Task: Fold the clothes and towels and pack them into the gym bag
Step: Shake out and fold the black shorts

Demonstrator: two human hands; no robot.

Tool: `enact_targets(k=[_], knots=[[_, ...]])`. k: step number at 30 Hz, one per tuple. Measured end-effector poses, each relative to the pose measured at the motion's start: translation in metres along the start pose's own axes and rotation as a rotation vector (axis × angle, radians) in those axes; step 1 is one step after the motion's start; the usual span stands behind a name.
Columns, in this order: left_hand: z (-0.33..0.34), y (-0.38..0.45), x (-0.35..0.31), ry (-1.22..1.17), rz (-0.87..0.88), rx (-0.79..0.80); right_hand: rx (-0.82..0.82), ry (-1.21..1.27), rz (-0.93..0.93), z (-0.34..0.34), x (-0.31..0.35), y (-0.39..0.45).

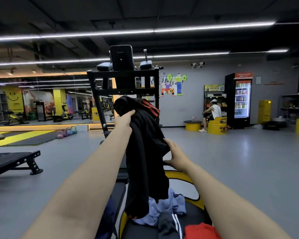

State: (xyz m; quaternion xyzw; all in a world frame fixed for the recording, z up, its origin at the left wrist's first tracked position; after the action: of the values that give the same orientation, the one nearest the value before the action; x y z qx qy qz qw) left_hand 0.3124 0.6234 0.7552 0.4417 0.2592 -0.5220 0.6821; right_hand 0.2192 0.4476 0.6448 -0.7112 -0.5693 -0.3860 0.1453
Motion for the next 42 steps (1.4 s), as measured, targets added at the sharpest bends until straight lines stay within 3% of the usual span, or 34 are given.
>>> enact_targets(k=[5,9,14,19,24,29,33,36,39,42], knots=[[-0.001,-0.004,0.003,0.015,-0.022,0.03,-0.244,-0.05,0.05,-0.01,0.004,0.012],[-0.024,0.013,0.014,0.183,0.035,0.024,-0.413,0.123,0.081,-0.03,0.011,0.013],[-0.049,0.015,0.043,0.579,0.085,0.105,-0.387,0.224,-0.035,-0.05,0.044,0.015],[-0.039,-0.002,0.062,0.832,0.119,0.42,-0.415,0.133,-0.108,-0.059,0.084,0.016],[-0.025,-0.019,0.075,0.768,0.055,0.583,-0.487,0.021,-0.084,-0.06,0.105,0.025],[-0.004,-0.032,0.058,0.558,0.322,0.479,-0.449,0.059,0.038,-0.051,0.096,0.03],[0.013,-0.054,0.052,0.514,0.335,0.661,-0.438,0.034,0.071,-0.046,0.09,0.027],[0.016,-0.061,0.054,0.642,0.378,0.724,-0.439,0.04,0.106,-0.049,0.088,0.027],[0.018,-0.059,0.057,0.82,0.49,0.633,-0.304,0.243,0.191,-0.049,0.086,0.027],[0.017,-0.049,0.052,0.833,0.491,0.56,-0.046,0.341,0.239,-0.049,0.085,0.027]])
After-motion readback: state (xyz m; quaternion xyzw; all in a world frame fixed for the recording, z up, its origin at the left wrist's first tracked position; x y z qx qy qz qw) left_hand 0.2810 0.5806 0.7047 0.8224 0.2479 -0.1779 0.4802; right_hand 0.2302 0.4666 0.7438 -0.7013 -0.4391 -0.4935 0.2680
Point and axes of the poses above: each hand's wrist, its own y-axis towards the middle knuckle, its own z-axis out of the palm, x = y × z, the point moved 4 cm from there along y, towards the middle knuckle, and after that the axes turned 15 degrees about z, right-handed, at the moved point
